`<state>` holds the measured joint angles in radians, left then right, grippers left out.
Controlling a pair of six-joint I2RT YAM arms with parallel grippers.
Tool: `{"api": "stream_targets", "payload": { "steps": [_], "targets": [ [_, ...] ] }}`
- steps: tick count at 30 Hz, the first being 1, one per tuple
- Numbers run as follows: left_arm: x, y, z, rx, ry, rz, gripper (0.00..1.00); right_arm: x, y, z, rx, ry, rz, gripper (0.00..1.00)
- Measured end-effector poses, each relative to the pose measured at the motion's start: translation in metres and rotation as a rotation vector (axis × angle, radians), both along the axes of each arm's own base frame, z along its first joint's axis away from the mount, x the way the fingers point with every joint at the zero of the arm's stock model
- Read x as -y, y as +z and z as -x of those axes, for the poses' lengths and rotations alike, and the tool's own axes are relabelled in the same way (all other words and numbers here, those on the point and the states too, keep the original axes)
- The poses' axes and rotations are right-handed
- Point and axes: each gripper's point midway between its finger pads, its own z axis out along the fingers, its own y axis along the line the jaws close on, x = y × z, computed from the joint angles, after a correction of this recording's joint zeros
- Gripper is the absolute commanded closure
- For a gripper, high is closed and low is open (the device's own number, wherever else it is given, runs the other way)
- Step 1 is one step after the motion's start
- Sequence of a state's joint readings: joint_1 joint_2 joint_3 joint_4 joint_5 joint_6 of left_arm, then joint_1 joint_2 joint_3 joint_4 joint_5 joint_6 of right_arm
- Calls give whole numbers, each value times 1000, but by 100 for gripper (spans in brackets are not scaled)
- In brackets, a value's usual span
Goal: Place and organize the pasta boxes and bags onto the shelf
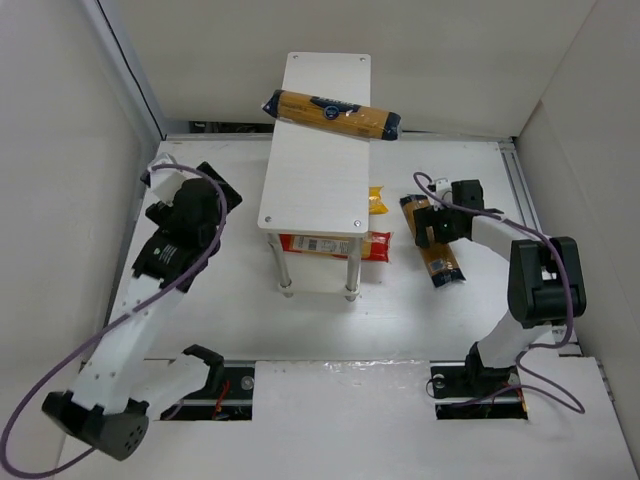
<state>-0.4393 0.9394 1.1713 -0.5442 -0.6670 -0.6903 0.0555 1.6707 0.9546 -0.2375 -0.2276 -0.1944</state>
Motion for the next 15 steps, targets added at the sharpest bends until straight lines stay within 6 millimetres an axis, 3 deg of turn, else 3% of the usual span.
{"api": "stream_targets", "payload": {
  "steps": [4,7,10,12,13,15],
  "targets": [
    [-27,-71,-22,-201,91,-7,0,2,-1,2,-32,-20,69,4],
    [-48,-92,-22,-263,142,19,0,4,-8,4,-65,-28,87,10],
    [-51,-84,-23,-228,146,45,0,11,-11,6,-86,-42,68,49],
    [-52,-76,-23,-194,140,67,0,15,-8,4,-79,-47,38,90],
    [-55,-71,-23,-176,147,76,0,17,-3,1,-65,-49,22,100],
    [-61,-64,-21,-146,159,90,0,17,6,-1,-45,-54,1,100]
  ]
}}
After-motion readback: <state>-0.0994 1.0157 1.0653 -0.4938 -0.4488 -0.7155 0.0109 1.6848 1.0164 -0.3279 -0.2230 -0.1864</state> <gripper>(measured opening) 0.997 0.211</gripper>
